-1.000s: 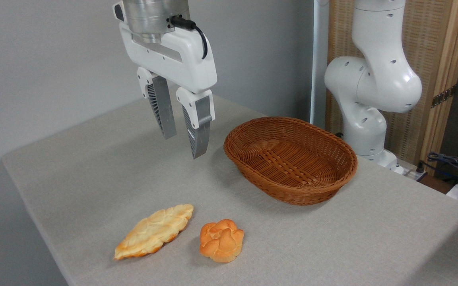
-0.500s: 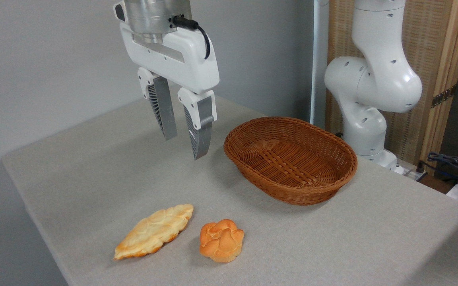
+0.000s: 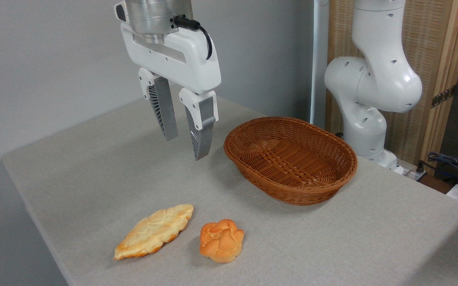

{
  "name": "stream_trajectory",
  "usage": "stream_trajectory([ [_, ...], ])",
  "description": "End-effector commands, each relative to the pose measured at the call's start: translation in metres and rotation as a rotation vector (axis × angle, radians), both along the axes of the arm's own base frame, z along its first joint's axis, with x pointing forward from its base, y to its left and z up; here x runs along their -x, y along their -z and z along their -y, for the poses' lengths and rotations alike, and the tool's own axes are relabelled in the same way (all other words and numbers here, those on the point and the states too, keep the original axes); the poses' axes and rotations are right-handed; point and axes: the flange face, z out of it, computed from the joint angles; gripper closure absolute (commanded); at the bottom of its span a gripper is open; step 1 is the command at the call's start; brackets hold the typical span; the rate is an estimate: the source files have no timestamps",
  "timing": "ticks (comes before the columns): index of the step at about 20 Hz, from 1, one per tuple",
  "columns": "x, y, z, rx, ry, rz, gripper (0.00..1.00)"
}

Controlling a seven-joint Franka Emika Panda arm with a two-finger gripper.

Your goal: Put bread into the basket

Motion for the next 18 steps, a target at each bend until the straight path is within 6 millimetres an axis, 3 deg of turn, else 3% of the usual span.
stream_trajectory([
  [1, -0.002, -0.006, -0.002, 0.015, -0.01, 0.016, 0.0],
  [6, -0.009, 0.005, 0.002, 0.016, -0.013, 0.04, 0.0],
  [10, -0.018, 0.048, 0.008, 0.089, -0.167, 0.051, 0.0],
  [12, -0.022, 0.058, 0.022, 0.09, -0.151, 0.05, 0.0],
  [14, -0.031, 0.075, 0.023, 0.084, -0.146, 0.046, 0.0],
  [17, -0.041, 0.112, 0.027, 0.077, -0.141, 0.086, 0.0],
  [18, -0.042, 0.128, 0.041, 0.077, -0.111, 0.097, 0.0],
])
